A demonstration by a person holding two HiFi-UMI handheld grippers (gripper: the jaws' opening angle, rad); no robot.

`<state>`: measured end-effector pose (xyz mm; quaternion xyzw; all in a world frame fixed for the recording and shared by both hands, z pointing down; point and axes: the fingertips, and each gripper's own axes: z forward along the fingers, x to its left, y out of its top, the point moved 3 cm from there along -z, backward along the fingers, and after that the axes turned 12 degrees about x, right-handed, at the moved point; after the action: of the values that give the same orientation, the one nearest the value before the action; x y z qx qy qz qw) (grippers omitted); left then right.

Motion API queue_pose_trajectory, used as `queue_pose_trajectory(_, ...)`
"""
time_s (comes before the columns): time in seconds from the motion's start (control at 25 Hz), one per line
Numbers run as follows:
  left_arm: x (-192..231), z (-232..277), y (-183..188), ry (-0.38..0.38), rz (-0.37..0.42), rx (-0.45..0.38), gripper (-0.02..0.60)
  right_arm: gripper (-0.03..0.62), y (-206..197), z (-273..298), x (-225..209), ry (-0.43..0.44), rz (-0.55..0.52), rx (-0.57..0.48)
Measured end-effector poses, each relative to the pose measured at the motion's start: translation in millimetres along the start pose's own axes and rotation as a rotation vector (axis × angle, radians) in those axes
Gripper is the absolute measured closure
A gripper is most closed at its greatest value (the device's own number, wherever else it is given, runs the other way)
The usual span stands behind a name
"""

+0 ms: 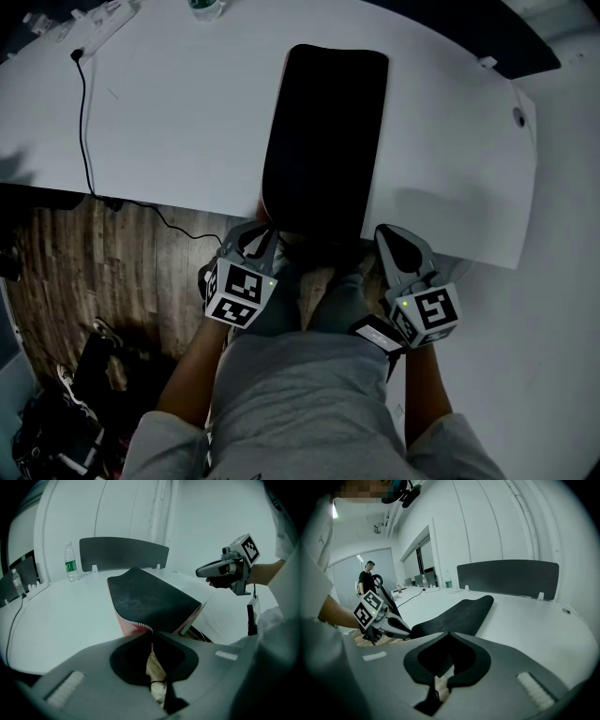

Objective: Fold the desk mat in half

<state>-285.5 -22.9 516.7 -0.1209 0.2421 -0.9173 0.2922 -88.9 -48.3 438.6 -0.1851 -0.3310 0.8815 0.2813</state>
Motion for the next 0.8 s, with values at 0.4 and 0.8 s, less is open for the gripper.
queue_pose_trajectory(0.4,5,8,-13,-0.044,-0.085,-0.005,0.546,0.586,-5,1,8,0.005,-0.010,0.016)
queue_pose_trajectory(0.8,11,12,-25,-0.057,-0.161,0.008,0.541,0.586,-9,1,10,0.003,-0.008,0.015)
